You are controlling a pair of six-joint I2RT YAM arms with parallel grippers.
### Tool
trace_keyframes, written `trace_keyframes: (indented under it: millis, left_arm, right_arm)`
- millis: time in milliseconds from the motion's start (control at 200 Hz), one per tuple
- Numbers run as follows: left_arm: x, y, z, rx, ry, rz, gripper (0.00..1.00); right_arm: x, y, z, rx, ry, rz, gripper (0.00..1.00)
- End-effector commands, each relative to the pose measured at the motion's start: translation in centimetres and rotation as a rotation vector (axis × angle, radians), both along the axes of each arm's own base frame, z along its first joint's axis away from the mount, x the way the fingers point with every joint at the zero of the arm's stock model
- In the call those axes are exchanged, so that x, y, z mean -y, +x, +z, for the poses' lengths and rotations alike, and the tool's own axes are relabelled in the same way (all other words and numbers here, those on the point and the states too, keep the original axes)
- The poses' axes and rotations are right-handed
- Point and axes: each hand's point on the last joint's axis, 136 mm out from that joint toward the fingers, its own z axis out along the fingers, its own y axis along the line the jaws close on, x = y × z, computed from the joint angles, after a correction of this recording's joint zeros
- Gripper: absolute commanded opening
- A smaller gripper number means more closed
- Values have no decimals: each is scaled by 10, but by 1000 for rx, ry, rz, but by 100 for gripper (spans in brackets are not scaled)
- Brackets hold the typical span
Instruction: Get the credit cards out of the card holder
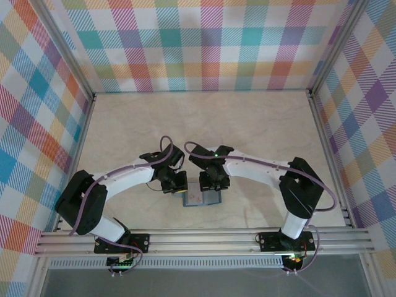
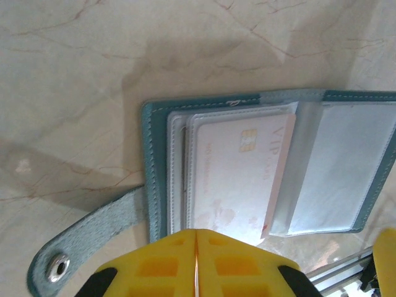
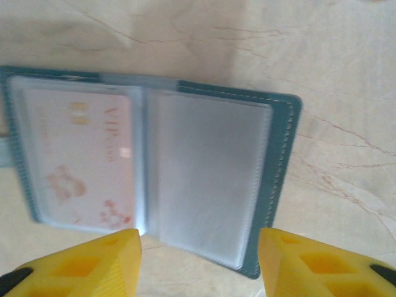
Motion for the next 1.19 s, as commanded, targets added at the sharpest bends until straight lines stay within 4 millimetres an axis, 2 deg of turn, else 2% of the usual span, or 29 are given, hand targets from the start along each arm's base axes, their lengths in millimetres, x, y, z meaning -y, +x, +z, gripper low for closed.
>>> trace_keyframes:
  millis: [0,90,180,430,770,1190]
  left_arm:
    - [10,2,1,-10,-21,-3,9]
    - [15,2,-2,-22,-34,-6,8]
    - [19,2,-3,-23,-41,-11,8]
    - [25,0,-14,-54,-40,-27,8]
    - [8,-8,-32,-80,47,-23,7]
    - [4,-11,-30,-79,55,-19,7]
  right_arm:
    - [-16,-2,9,-28,139,4,49]
    - [-34,-1,12,-64,285,-11,44]
    - [-44,0,8,-118,390,-33,34]
    - [-54,5,-12,-194,501,-60,22]
    - [-54,3,-37,-248,490,-70,24]
    - [-50,-2,-55,-280,464,-71,28]
